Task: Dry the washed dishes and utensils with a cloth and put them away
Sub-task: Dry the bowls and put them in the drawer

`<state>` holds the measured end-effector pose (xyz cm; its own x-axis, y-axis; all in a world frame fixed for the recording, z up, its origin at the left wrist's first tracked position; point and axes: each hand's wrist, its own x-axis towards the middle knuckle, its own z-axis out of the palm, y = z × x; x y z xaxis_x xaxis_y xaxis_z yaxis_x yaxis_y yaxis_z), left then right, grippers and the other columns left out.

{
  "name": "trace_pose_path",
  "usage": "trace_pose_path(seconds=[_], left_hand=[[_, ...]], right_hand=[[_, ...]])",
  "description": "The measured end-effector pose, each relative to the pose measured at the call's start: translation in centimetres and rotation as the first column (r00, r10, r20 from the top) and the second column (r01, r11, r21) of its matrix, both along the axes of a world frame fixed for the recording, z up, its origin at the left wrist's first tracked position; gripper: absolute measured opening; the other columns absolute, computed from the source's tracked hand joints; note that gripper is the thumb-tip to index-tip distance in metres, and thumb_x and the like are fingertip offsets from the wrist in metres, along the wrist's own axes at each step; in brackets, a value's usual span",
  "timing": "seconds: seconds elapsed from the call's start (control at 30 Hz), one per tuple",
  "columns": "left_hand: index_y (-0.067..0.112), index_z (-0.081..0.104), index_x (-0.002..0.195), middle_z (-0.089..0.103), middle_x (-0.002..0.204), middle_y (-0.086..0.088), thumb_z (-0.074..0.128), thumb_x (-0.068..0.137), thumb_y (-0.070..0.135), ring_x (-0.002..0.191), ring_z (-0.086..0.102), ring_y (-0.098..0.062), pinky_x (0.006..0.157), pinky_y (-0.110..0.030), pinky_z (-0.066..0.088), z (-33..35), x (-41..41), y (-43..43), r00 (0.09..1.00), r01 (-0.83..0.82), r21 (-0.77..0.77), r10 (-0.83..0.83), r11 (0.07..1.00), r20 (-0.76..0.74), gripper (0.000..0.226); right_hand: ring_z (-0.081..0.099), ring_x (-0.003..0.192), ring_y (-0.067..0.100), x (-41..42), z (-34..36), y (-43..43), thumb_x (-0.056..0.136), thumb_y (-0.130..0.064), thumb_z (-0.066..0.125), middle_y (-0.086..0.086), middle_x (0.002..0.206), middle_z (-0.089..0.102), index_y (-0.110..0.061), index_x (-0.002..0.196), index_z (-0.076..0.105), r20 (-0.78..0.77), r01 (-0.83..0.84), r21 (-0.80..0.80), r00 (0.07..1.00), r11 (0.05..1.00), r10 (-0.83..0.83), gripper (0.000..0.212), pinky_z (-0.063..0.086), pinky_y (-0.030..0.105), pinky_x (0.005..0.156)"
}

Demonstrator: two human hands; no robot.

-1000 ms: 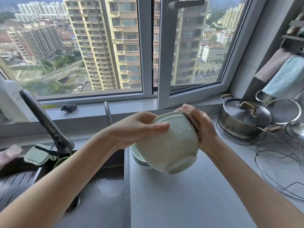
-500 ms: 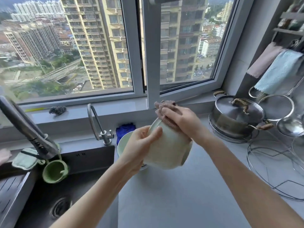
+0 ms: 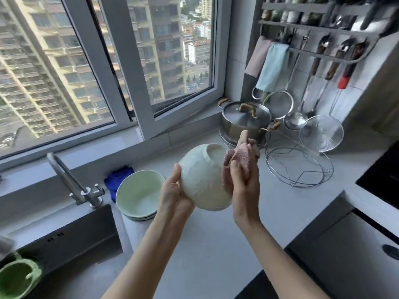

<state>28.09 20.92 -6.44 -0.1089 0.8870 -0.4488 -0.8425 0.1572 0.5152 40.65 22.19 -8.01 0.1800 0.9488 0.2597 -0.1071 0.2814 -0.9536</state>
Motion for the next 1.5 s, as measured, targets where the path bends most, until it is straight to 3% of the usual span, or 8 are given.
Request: trace_pose_path(seconds=[0.1, 0.33, 0.57, 0.77, 0.97, 1.13, 1.33, 1.5], left_hand=[[0.000, 0.064, 0.099, 0.073, 0.085, -0.019, 0.047, 0.095, 0.038, 0.081, 0.067, -0.030, 0.071, -0.045, 0.049, -0.2, 2.4, -0.1, 0.982, 0.134, -0.024, -0.130, 0.991, 0.141, 0.042], [-0.006, 0.070, 0.086, 0.071, 0.090, -0.025, 0.048, 0.094, 0.036, 0.078, 0.069, -0.037, 0.075, -0.052, 0.045, -0.4, 8.1, -0.8, 0.898, 0.385, -0.022, -0.369, 0.923, 0.238, 0.048], [0.002, 0.076, 0.071, 0.073, 0.084, -0.019, 0.049, 0.094, 0.032, 0.068, 0.070, -0.039, 0.069, -0.055, 0.043, -1.0, 18.9, -4.5, 0.779, 0.614, -0.033, -0.599, 0.788, 0.184, 0.046], [0.020, 0.075, 0.075, 0.073, 0.079, 0.001, 0.067, 0.074, 0.039, 0.073, 0.069, -0.019, 0.062, -0.034, 0.053, -0.6, 29.6, -10.6, 0.520, 0.833, 0.056, -0.745, 0.550, -0.418, 0.021], [0.019, 0.036, 0.055, 0.030, 0.051, 0.009, 0.059, 0.089, 0.034, 0.048, 0.029, -0.009, 0.048, -0.019, 0.021, -2.4, 43.0, -22.0, -0.056, 0.997, -0.062, 0.116, -0.054, -0.992, 0.044], [0.015, 0.055, 0.082, 0.061, 0.075, -0.007, 0.044, 0.097, 0.030, 0.068, 0.049, -0.031, 0.059, -0.030, 0.029, -5.5, 53.4, -29.5, 0.011, 0.855, -0.315, 0.623, -0.411, -0.782, 0.023], [0.013, 0.054, 0.115, 0.066, 0.099, -0.008, 0.036, 0.101, 0.026, 0.089, 0.060, -0.033, 0.069, -0.037, 0.046, -10.5, 63.4, -35.8, 0.187, 0.575, -0.662, 0.864, -0.481, -0.467, 0.026], [0.015, 0.058, 0.112, 0.069, 0.097, -0.004, 0.039, 0.100, 0.031, 0.090, 0.063, -0.027, 0.068, -0.033, 0.045, -15.8, 69.6, -38.7, 0.290, 0.473, -0.693, 0.839, -0.543, -0.460, 0.028]], right_hand=[[0.040, 0.135, 0.019, 0.7, 0.4, -2.2, 0.084, -0.035, 0.059, 0.008, 0.145, 0.042, -0.019, 0.135, 0.054, 0.356, 0.219, 0.348, 0.868, 0.911, -0.345, 0.053, 0.037, 0.038, 0.109], [0.027, 0.139, 0.045, 9.9, -3.6, -7.0, 0.093, -0.029, 0.057, 0.019, 0.149, 0.031, -0.019, 0.131, 0.057, 0.669, -0.029, 0.662, 0.473, 0.749, -0.573, 0.038, 0.033, 0.059, 0.108], [0.035, 0.139, 0.006, 18.5, -1.9, -13.2, 0.096, -0.037, 0.044, -0.014, 0.148, 0.042, -0.028, 0.143, 0.041, -0.046, 0.542, 0.083, 0.840, 0.836, -0.541, 0.047, 0.034, 0.033, 0.112], [0.064, 0.104, 0.013, 34.1, -1.4, -22.2, 0.097, -0.030, 0.049, -0.011, 0.113, 0.070, -0.029, 0.091, 0.067, -0.473, 0.189, -0.520, 0.749, 0.833, -0.465, 0.019, 0.053, 0.035, 0.075], [0.057, 0.121, 0.028, 48.8, -1.4, -37.0, 0.099, -0.027, 0.047, 0.003, 0.127, 0.064, -0.019, 0.125, 0.060, -0.308, 0.283, -0.604, 0.779, 0.745, -0.546, 0.030, 0.053, 0.053, 0.086], [0.071, 0.085, 0.021, 54.2, -3.9, -45.3, 0.079, -0.030, 0.076, 0.001, 0.097, 0.074, -0.026, 0.108, 0.065, -0.036, 0.382, -0.769, 0.775, 0.513, -0.631, 0.031, 0.060, 0.046, 0.068], [0.036, 0.024, 0.014, 60.4, -10.1, -52.0, 0.088, 0.017, 0.044, -0.002, 0.039, 0.041, -0.010, 0.080, 0.045, -0.127, 0.368, -0.850, 0.552, 0.377, -0.824, 0.028, 0.043, 0.022, 0.038], [0.030, 0.026, 0.010, 64.8, -15.8, -55.7, 0.083, 0.020, 0.040, -0.005, 0.043, 0.033, -0.018, 0.062, 0.041, -0.064, 0.420, -0.873, 0.404, 0.247, -0.913, 0.043, 0.035, 0.028, 0.049]])
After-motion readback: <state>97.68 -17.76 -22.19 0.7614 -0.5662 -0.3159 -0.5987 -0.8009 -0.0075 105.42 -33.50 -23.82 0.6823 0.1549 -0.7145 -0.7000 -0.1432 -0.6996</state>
